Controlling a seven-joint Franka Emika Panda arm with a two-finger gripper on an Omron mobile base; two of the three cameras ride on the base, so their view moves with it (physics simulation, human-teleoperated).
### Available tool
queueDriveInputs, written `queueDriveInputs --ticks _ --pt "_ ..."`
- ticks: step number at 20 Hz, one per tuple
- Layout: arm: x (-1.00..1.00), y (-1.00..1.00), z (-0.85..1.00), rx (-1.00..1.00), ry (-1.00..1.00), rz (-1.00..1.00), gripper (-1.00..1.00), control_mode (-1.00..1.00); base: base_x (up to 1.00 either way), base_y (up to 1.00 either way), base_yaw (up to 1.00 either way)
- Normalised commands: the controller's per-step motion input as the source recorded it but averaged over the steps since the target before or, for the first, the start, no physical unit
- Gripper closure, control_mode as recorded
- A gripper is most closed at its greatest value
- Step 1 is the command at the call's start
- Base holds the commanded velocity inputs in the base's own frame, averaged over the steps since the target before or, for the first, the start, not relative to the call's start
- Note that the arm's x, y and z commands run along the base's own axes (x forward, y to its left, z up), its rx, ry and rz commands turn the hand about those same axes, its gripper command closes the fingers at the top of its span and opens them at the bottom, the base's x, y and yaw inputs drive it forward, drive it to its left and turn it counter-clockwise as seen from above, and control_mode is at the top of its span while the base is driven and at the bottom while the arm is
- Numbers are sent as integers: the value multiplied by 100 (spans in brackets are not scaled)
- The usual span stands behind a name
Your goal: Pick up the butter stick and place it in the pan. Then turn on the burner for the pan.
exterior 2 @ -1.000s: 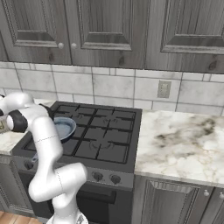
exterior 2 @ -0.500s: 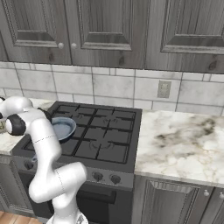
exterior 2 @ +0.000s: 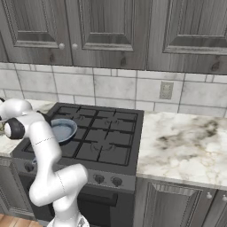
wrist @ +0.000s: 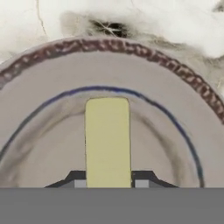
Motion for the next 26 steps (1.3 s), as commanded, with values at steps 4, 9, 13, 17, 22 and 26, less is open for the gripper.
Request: queueDriveInputs --ticks 4,9,13,17,22,26 --pt "0 0 -4 0 0 0 100 -100 0 0 0" --pt "-4 -1 -5 0 0 0 100 -100 0 0 0" --pt "-33 -18 21 0 0 -2 100 -100 0 0 0" --pt "-44 -45 17 0 0 -10 100 -100 0 0 0" --pt "-32 -66 1 0 0 -13 100 -100 0 0 0" --pt "-17 -79 1 0 0 -15 100 -100 0 0 0"
